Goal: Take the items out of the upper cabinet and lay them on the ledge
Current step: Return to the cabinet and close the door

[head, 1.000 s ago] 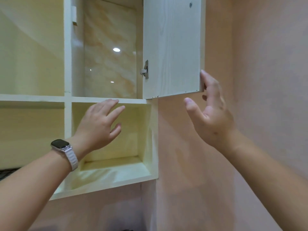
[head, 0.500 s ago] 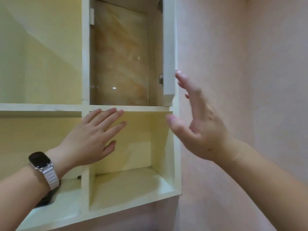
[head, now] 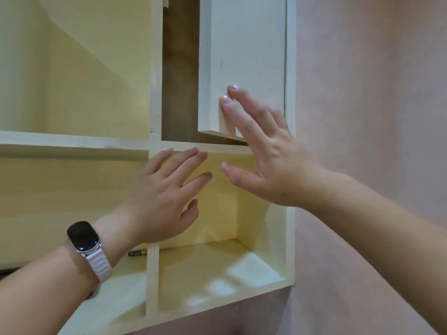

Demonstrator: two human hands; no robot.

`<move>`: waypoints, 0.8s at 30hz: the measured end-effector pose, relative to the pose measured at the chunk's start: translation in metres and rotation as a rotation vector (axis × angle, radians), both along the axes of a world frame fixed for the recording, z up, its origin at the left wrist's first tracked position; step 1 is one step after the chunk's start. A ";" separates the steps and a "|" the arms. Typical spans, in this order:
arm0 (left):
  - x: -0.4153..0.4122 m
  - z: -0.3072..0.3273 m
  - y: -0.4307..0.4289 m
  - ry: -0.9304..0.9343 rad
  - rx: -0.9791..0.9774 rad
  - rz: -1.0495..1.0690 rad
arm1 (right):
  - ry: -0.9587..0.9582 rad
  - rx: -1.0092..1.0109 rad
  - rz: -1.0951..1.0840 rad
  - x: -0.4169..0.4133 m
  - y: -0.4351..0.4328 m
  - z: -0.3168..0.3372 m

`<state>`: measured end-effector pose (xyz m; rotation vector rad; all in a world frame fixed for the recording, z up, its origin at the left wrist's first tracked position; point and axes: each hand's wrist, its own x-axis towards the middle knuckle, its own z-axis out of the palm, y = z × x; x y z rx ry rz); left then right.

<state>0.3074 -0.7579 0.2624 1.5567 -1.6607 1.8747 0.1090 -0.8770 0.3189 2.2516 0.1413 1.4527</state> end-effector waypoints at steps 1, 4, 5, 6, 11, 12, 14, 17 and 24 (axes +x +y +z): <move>0.001 0.000 0.000 0.001 0.004 -0.005 | 0.008 -0.008 -0.024 0.002 0.001 0.000; 0.002 -0.001 0.001 0.028 0.008 -0.029 | 0.046 -0.010 -0.105 0.010 0.002 0.004; 0.003 0.000 0.002 0.045 0.011 -0.046 | 0.064 -0.009 -0.131 0.013 0.001 0.007; 0.003 0.000 0.002 0.057 0.017 -0.059 | 0.078 -0.015 -0.155 0.016 0.001 0.010; 0.003 0.002 0.004 0.053 0.022 -0.062 | 0.175 -0.083 -0.287 0.040 -0.003 0.020; 0.002 0.003 0.005 0.056 0.024 -0.063 | 0.203 -0.080 -0.320 0.046 -0.004 0.020; 0.003 0.003 0.005 0.068 0.031 -0.068 | 0.212 -0.062 -0.353 0.057 -0.005 0.020; 0.004 0.003 0.005 0.071 0.031 -0.075 | 0.161 -0.070 -0.342 0.063 -0.007 0.019; 0.002 0.002 0.007 0.077 0.034 -0.054 | 0.100 -0.121 -0.365 0.060 -0.014 0.007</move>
